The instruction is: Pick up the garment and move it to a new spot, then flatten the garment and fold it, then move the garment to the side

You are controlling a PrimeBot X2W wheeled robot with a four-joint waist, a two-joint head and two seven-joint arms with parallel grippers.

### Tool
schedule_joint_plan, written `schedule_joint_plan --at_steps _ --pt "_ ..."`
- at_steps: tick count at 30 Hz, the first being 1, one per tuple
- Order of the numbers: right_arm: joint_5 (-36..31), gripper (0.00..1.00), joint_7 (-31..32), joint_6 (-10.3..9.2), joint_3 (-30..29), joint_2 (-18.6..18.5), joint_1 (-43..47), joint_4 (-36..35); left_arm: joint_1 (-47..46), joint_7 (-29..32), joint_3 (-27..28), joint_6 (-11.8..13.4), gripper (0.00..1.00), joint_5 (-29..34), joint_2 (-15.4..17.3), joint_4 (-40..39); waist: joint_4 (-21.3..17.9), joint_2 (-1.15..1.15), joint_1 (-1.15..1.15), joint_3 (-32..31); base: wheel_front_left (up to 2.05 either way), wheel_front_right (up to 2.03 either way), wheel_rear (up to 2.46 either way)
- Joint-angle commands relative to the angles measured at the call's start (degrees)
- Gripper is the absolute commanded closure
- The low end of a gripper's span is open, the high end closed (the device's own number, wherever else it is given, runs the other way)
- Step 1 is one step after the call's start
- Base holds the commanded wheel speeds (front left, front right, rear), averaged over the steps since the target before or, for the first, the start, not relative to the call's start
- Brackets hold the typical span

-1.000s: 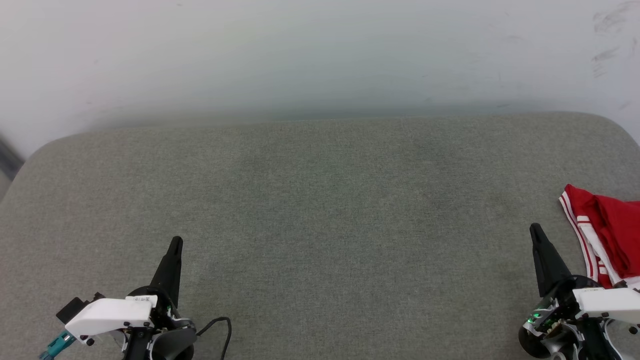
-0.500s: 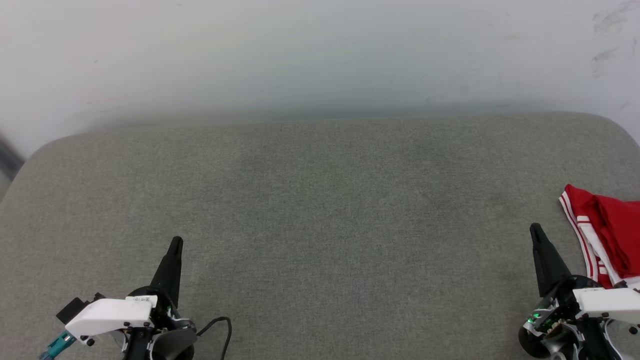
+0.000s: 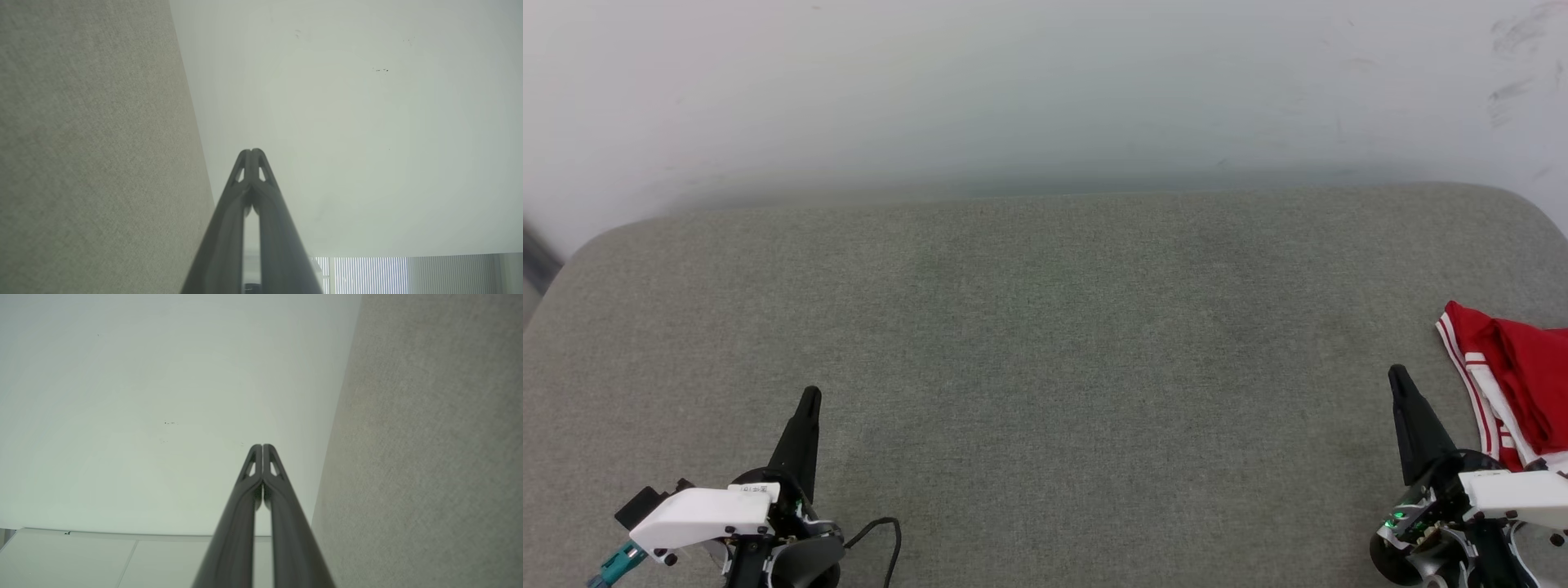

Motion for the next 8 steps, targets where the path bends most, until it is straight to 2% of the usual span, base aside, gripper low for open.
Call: schedule_joint_plan --at_steps 1,8 --pt "-0.41 1.0 0.11 -0.02 -0.07 0.19 -0.62 0.04 -0.42 0.33 0.11 -0.14 1.0 0.23 0.02 0.05 0.0 0.0 0.0 0.0 0.0 0.0 0.0" --pt "-0.37 1.0 0.19 -0.02 -0.14 0.24 -0.63 0.05 -0.43 0.41 0.2 -0.14 1.0 0.34 -0.06 0.05 0.0 0.0 0.0 0.0 0.0 0.0 0.0"
